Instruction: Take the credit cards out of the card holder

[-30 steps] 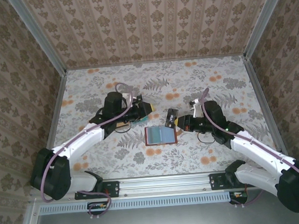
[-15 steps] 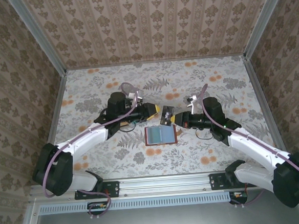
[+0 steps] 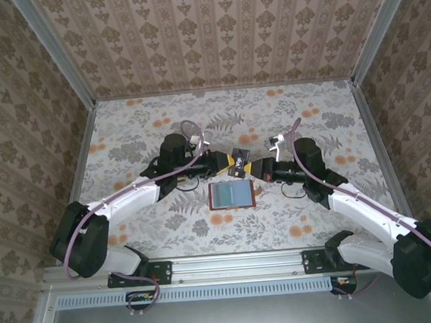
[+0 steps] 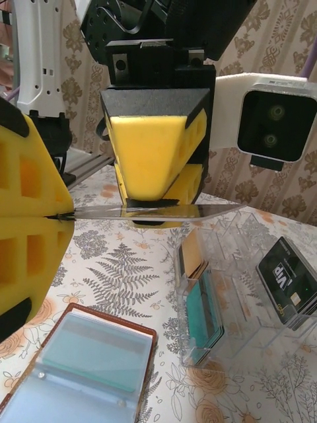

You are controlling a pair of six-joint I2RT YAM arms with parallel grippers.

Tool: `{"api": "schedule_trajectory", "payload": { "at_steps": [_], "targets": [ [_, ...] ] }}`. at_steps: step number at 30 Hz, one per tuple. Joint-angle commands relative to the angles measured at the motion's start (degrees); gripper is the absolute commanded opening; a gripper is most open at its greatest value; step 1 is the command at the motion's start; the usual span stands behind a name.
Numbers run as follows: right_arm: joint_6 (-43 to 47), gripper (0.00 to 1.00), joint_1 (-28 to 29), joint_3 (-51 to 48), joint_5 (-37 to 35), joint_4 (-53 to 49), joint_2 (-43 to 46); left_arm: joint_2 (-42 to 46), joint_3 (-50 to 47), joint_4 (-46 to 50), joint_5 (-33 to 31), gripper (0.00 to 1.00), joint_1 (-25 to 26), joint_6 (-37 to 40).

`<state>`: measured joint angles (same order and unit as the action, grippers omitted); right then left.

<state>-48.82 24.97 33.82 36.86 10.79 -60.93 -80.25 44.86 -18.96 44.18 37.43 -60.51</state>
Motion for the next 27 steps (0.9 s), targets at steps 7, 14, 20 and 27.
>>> {"api": "schedule_trajectory", "payload": {
  "at_steps": [7, 14, 20, 27],
  "targets": [
    [-0.73, 0.0, -0.35, 0.54, 2.18, 1.98, -1.12, 1.73, 0.88, -3.19, 1.44, 0.01, 0.28, 0.04],
    [0.43, 0.61, -0.71, 0.54, 0.8, -1.7, -0.74, 3.72, 0.91, -0.47, 0.81, 0.0, -0.17, 1.56],
    [3.67, 1.0, -1.42, 1.32, -4.02, -11.18, 2.83, 6.12, 2.89, 10.88, -0.1, 0.0, -1.83, 9.34],
    [6.89, 1.0, -1.44, 2.45, -10.93, -19.97, 7.01, 8.13, 12.8, 42.31, -12.83, 0.0, -2.61, 35.26]
  ]
}}
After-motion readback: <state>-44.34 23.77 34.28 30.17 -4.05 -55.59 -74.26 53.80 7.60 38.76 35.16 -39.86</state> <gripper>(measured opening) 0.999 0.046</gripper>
